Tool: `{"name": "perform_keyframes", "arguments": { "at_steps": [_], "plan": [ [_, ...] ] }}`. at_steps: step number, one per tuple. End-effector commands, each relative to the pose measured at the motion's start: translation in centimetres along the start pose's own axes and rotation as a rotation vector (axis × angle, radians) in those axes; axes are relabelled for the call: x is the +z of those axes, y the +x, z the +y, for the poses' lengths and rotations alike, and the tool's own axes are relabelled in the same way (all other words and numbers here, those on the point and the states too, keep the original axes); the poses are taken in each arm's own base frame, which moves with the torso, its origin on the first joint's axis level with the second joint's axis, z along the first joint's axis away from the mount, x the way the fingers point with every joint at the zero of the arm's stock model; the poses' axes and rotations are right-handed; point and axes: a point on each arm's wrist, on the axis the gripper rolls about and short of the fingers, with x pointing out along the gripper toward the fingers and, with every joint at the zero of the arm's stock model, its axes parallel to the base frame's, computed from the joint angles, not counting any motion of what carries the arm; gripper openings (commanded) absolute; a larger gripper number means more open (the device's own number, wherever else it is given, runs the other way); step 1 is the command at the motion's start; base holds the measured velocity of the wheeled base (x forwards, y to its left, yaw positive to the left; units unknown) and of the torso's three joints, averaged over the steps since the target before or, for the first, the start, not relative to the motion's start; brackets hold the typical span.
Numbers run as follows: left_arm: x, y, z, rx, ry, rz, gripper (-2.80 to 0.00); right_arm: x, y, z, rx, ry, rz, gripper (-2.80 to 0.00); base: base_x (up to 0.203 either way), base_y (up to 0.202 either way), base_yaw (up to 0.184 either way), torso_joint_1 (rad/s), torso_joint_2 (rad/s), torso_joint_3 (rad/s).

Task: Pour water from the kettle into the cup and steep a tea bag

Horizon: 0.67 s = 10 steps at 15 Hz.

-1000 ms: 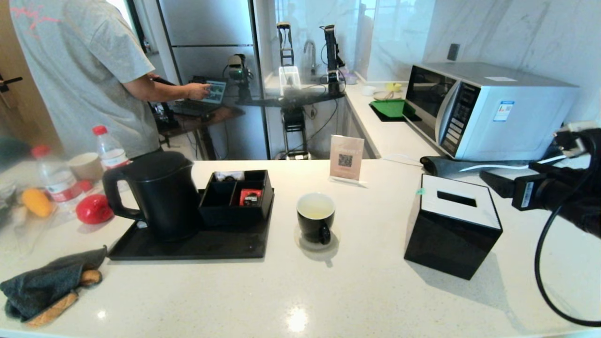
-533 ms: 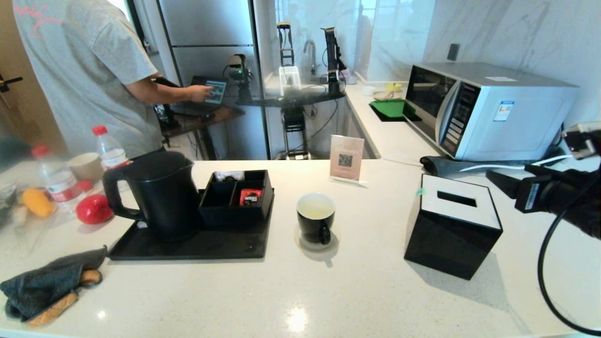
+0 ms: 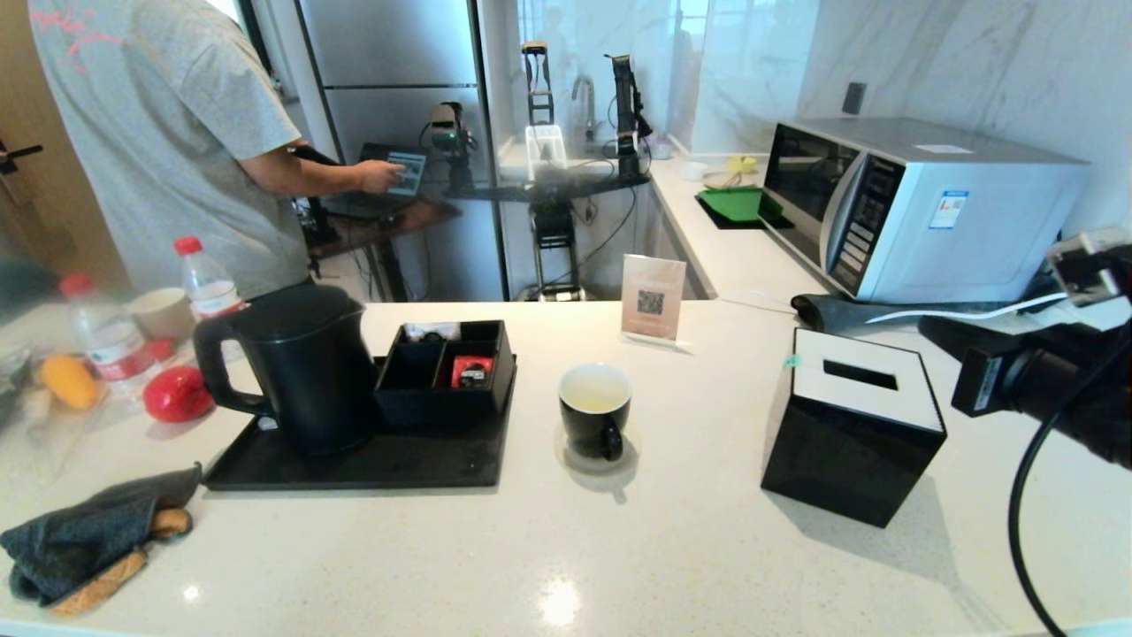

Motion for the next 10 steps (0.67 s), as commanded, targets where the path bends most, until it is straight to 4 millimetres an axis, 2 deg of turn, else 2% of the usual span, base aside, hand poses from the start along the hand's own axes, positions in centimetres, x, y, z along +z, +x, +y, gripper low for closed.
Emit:
{"name": "perform_keyframes", "arguments": {
  "at_steps": [1,3,10],
  "plan": [
    [0.0,0.0,0.0,0.001,-0.001,0.0,-2.8,0.2,-0.3,1.4,0.062,-0.007,-0.008,-2.8,0.0,0.0,0.0,0.0,0.0,0.0],
    [0.0,0.0,0.0,0.001,-0.001,0.0,-2.8,-0.2,-0.5,2.1,0.095,0.002,0.015,-2.8,0.0,0.0,0.0,0.0,0.0,0.0],
    [0.0,0.0,0.0,0.001,-0.001,0.0,-2.8,0.9,0.2,5.0,0.21,0.075,0.068,-2.8,0.0,0.0,0.0,0.0,0.0,0.0]
  ]
}}
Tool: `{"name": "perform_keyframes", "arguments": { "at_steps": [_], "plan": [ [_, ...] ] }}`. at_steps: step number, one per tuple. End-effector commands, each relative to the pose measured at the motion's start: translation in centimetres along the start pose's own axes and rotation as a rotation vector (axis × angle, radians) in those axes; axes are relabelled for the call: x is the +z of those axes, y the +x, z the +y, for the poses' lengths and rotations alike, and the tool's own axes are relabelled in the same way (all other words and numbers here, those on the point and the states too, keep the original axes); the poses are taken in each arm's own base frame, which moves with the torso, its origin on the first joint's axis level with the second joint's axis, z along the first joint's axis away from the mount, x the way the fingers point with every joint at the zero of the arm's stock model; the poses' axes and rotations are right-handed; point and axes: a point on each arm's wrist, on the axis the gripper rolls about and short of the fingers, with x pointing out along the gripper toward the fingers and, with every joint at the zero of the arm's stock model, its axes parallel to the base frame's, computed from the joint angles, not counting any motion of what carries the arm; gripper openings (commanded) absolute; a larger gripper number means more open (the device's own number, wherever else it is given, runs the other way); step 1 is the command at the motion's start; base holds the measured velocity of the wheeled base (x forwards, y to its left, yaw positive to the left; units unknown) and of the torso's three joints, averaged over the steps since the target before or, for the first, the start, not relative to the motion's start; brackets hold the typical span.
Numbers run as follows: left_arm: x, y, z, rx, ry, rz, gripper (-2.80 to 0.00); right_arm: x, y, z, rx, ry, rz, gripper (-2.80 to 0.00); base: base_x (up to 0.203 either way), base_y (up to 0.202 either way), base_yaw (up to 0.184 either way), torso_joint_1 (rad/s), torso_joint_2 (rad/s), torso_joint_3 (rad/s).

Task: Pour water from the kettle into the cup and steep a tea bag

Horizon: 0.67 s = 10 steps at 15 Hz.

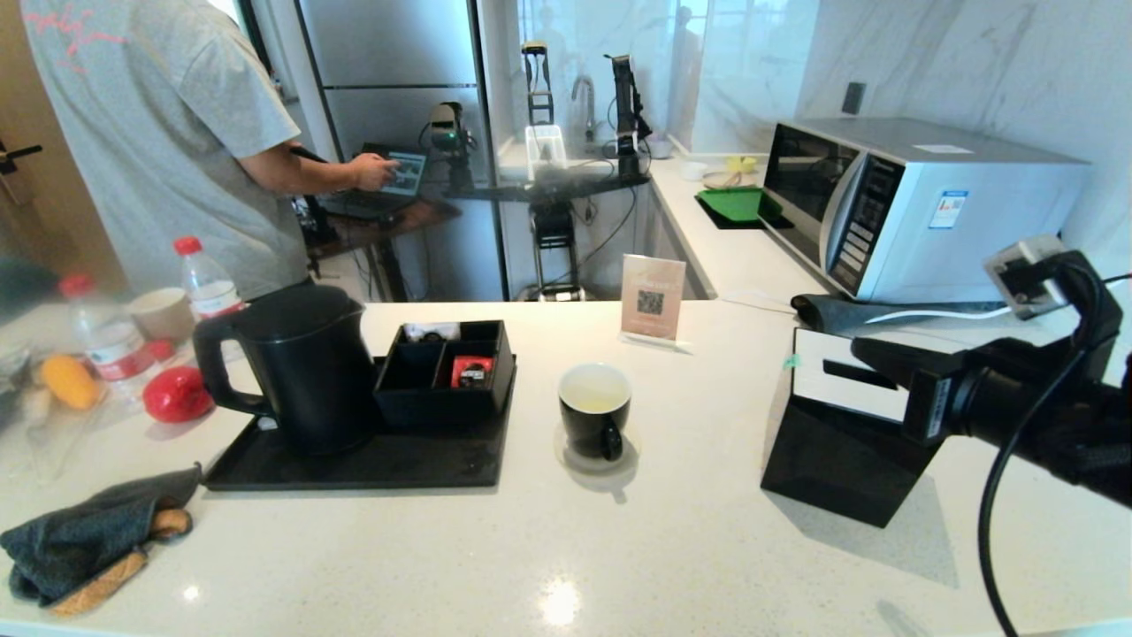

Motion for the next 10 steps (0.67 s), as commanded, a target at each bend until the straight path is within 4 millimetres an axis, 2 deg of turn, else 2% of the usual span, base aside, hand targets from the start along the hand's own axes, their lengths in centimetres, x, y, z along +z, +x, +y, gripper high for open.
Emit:
{"name": "perform_keyframes", "arguments": {
  "at_steps": [1,5,7,10],
  "plan": [
    [0.0,0.0,0.0,0.0,0.0,0.0,-2.8,0.3,0.5,0.7,0.026,0.01,0.024,-2.8,0.0,0.0,0.0,0.0,0.0,0.0],
    [0.0,0.0,0.0,0.0,0.0,0.0,-2.8,-0.6,-0.1,0.6,-0.013,0.007,0.133,-2.8,0.0,0.0,0.0,0.0,0.0,0.0],
    [0.0,0.0,0.0,0.0,-0.002,0.0,-2.8,-1.1,0.2,0.5,-0.09,0.009,0.173,-2.8,0.0,0.0,0.0,0.0,0.0,0.0],
    [0.0,0.0,0.0,0.0,0.0,0.0,-2.8,-1.1,1.0,0.9,-0.074,0.005,0.185,-2.8,0.0,0.0,0.0,0.0,0.0,0.0]
  ]
}}
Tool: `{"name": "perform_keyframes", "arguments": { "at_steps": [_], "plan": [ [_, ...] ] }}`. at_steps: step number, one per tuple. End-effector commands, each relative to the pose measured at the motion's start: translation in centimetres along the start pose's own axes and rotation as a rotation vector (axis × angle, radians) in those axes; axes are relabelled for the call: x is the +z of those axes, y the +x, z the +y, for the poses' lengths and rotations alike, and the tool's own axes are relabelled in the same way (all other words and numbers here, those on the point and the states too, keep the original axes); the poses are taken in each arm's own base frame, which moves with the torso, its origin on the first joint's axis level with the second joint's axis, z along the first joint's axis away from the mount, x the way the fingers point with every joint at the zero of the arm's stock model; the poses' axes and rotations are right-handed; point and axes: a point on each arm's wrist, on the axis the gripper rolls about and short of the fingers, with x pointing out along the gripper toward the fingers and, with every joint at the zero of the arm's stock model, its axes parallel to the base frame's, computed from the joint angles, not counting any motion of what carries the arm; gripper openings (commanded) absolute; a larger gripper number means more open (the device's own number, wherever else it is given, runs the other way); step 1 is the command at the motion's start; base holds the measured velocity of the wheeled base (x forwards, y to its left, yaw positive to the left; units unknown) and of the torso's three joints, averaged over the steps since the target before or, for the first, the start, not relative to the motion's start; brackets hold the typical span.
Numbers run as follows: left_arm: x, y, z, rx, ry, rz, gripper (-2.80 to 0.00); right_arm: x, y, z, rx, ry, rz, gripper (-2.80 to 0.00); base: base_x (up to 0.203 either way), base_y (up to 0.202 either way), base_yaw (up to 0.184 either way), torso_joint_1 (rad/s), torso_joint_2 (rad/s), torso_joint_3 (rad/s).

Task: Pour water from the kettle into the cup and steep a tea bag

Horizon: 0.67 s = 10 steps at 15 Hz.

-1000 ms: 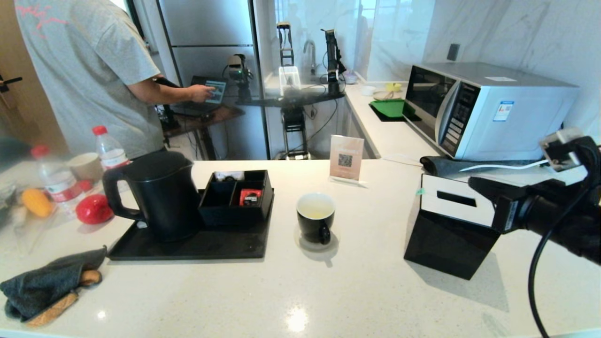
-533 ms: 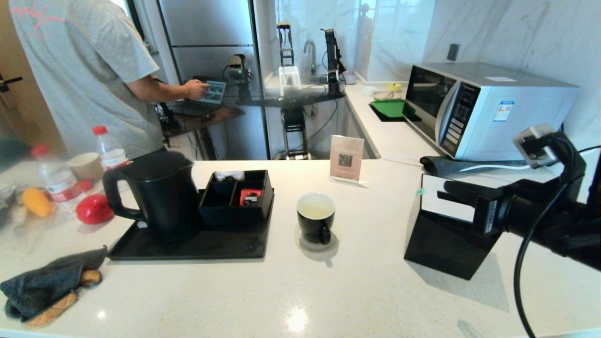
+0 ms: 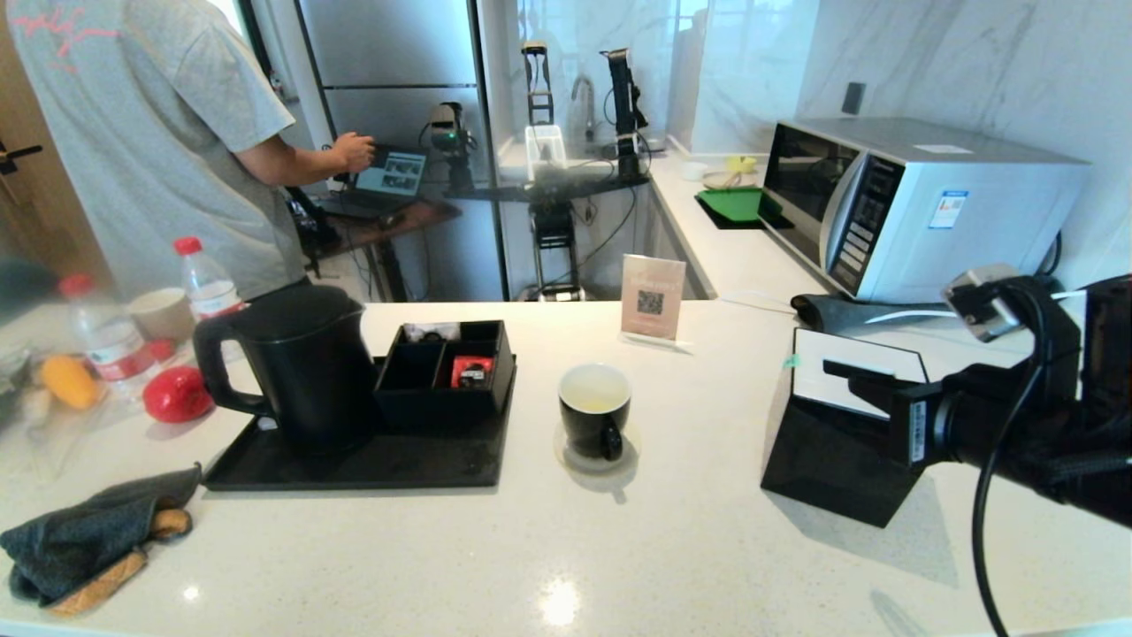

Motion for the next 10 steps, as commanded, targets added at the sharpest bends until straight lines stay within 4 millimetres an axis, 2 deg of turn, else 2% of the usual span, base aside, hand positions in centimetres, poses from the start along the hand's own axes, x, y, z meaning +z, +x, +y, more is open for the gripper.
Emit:
{"name": "perform_keyframes", "arguments": {
  "at_steps": [1,6,10],
  "plan": [
    [0.0,0.0,0.0,0.001,-0.001,-0.001,-2.8,0.4,1.1,0.6,0.02,-0.008,0.008,-2.8,0.0,0.0,0.0,0.0,0.0,0.0],
    [0.0,0.0,0.0,0.001,-0.001,-0.001,-2.8,3.5,3.2,1.4,0.014,-0.015,0.004,-2.8,0.0,0.0,0.0,0.0,0.0,0.0],
    [0.0,0.0,0.0,0.001,-0.001,-0.001,-2.8,3.8,3.3,1.6,0.017,-0.021,0.036,-2.8,0.0,0.0,0.0,0.0,0.0,0.0]
  ]
}}
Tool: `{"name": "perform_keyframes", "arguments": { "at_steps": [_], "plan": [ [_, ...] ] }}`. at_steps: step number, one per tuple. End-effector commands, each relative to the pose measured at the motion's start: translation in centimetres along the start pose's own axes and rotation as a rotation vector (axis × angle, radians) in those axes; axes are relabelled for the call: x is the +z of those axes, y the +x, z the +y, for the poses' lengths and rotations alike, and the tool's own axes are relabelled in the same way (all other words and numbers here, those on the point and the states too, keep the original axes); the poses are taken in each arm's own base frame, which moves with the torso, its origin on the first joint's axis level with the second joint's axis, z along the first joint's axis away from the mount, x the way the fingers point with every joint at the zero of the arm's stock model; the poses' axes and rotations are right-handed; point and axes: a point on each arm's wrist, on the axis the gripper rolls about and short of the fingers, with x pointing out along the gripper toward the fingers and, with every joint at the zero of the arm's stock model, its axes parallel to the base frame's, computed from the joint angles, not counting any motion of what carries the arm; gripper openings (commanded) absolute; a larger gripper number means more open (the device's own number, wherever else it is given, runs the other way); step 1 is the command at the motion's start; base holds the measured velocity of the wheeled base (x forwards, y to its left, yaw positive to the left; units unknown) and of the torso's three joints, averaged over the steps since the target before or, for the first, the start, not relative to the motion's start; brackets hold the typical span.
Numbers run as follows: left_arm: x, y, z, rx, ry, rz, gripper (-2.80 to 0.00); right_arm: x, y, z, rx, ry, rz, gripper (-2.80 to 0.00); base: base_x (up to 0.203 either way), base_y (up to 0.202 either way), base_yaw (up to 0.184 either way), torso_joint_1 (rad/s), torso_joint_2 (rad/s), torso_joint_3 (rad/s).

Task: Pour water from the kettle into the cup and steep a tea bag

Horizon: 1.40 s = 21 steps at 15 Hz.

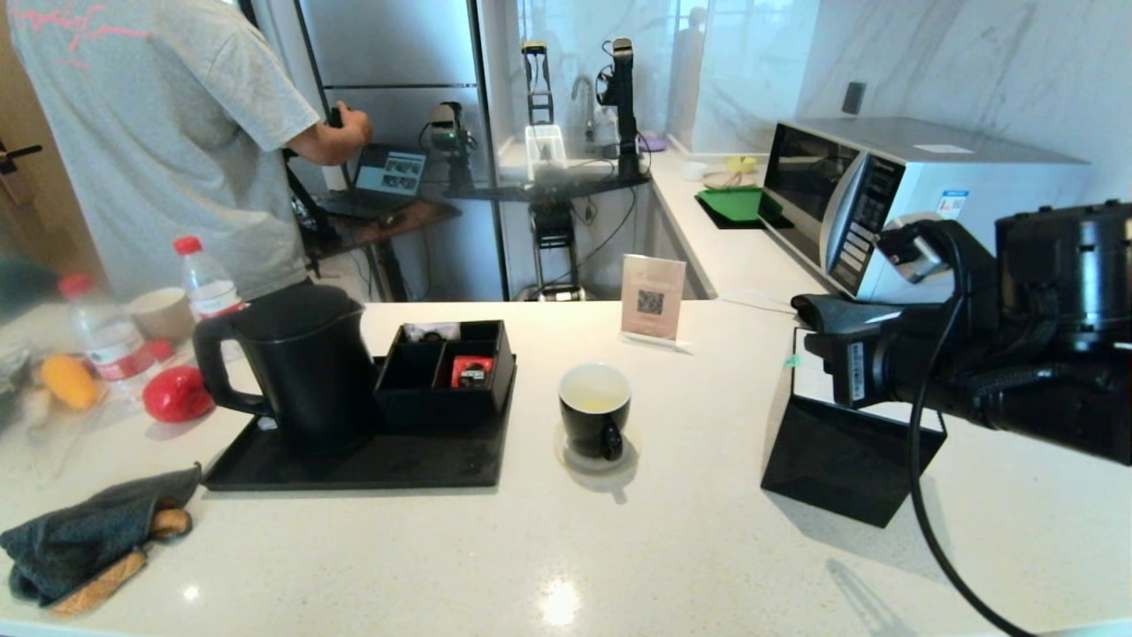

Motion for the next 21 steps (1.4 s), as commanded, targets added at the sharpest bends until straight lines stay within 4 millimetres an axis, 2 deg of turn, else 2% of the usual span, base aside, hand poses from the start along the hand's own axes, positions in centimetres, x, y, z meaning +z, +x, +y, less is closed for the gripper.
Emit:
{"name": "perform_keyframes", "arguments": {
  "at_steps": [1,8,15,21],
  "plan": [
    [0.0,0.0,0.0,0.001,-0.002,-0.001,-2.8,0.1,0.5,0.2,0.006,-0.004,0.017,-2.8,0.0,0.0,0.0,0.0,0.0,0.0],
    [0.0,0.0,0.0,0.001,-0.001,-0.001,-2.8,0.8,3.9,4.5,0.113,-0.053,0.068,-2.8,0.0,0.0,0.0,0.0,0.0,0.0],
    [0.0,0.0,0.0,0.001,-0.001,-0.001,-2.8,0.4,4.9,3.9,-0.02,-0.059,0.087,-2.8,0.0,0.0,0.0,0.0,0.0,0.0],
    [0.0,0.0,0.0,0.001,-0.001,-0.001,-2.8,0.7,4.4,3.1,-0.159,-0.067,0.09,-2.8,0.0,0.0,0.0,0.0,0.0,0.0]
  ]
}}
